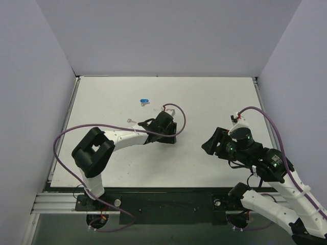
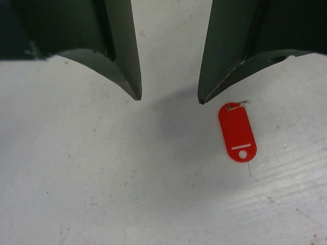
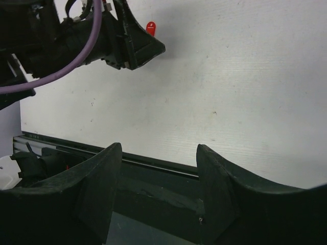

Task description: Remove the keys from the keyring

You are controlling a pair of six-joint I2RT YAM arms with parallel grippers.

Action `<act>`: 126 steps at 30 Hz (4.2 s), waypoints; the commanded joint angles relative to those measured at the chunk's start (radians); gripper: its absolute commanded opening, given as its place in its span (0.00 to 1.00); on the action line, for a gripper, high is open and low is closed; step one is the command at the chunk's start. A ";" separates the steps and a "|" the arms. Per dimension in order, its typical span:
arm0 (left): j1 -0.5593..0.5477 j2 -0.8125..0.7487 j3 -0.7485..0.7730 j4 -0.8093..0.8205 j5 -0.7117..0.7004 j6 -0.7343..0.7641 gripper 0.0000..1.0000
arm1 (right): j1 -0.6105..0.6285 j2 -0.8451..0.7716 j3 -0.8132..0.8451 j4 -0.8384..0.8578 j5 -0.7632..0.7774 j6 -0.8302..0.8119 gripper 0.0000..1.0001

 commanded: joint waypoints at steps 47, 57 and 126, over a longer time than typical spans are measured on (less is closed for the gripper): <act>0.055 0.097 0.103 -0.214 -0.165 0.153 0.62 | 0.007 -0.024 0.027 -0.060 0.025 0.038 0.55; -0.001 0.079 0.154 -0.277 -0.205 0.086 0.61 | 0.006 -0.013 0.025 -0.047 0.021 0.033 0.55; 0.283 -0.283 0.245 -0.541 -0.213 0.179 0.85 | 0.002 -0.091 0.005 0.007 0.041 0.024 0.70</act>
